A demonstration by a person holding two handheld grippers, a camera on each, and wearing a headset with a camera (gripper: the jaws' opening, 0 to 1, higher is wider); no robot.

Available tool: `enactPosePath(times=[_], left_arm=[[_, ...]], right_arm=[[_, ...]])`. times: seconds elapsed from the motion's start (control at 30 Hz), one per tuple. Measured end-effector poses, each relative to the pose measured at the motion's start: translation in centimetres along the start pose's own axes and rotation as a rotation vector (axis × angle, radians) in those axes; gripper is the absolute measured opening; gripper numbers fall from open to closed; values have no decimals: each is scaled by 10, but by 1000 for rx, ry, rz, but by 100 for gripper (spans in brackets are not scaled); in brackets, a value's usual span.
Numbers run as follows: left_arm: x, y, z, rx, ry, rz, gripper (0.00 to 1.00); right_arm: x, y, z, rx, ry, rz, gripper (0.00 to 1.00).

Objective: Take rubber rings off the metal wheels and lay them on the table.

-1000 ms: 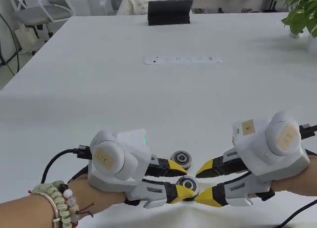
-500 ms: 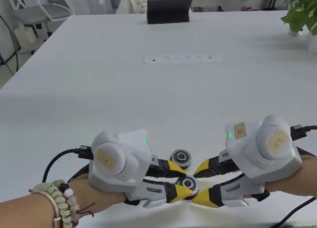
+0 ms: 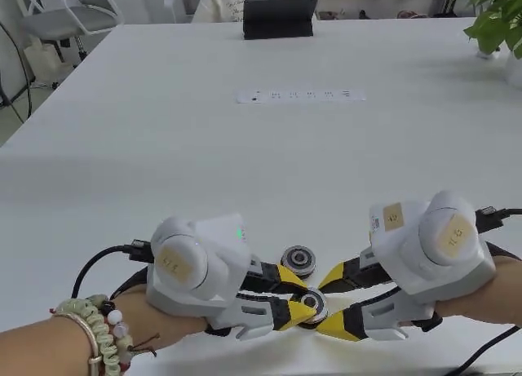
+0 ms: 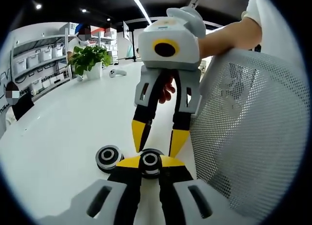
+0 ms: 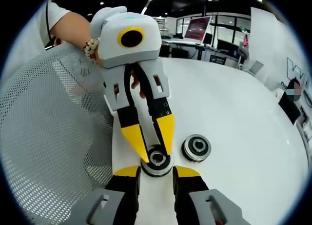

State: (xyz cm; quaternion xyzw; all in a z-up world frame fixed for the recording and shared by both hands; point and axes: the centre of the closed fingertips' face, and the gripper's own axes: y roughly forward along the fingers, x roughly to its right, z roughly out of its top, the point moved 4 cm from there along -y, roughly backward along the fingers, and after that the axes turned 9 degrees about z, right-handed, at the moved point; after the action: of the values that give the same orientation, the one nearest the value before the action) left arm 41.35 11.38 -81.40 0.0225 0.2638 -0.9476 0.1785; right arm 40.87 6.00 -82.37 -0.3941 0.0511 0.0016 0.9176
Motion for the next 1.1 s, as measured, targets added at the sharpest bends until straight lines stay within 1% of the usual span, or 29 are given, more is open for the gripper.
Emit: enactPosePath(times=[0.27, 0.33, 0.37, 0.4, 0.47, 0.5, 0.57, 0.63, 0.8, 0.9, 0.97, 1.0, 1.1], left_arm=[[-1, 0, 0, -6, -11, -1, 7], [-1, 0, 0, -5, -13, -1, 7], [-2, 0, 0, -5, -16, -2, 7], [-2, 0, -1, -4, -18, -1, 7], [-2, 0, -1, -4, -19, 0, 7], [-2, 0, -1, -4, -19, 0, 7], [-2, 0, -1, -4, -19, 0, 7], [-3, 0, -1, -4, -20, 2, 7], [-3, 0, -1, -4, -22, 5, 7], [-3, 0, -2, -4, -23, 6, 7], [-3, 0, -2, -2, -24, 7, 7], [-3, 0, -2, -2, -25, 8, 7], [-3, 0, -2, -2, -25, 9, 7]], right_arm=[[1, 0, 0, 13, 22, -3, 24], [3, -1, 1, 21, 14, -12, 24], [2, -1, 0, 15, 26, -13, 24], [2, 0, 2, 22, 16, -7, 23], [2, 1, -1, 2, 7, -8, 22], [2, 1, -1, 2, 6, -7, 22], [3, 0, -3, -11, 11, -6, 20], [3, -1, -3, -10, 16, -5, 18], [3, -2, -5, -23, 3, -6, 16], [5, -4, -7, -45, -8, -15, 10], [7, -5, -9, -51, 2, -29, 2], [7, -6, -9, -49, 8, -26, 1], [6, -5, -9, -56, -5, -29, 1]])
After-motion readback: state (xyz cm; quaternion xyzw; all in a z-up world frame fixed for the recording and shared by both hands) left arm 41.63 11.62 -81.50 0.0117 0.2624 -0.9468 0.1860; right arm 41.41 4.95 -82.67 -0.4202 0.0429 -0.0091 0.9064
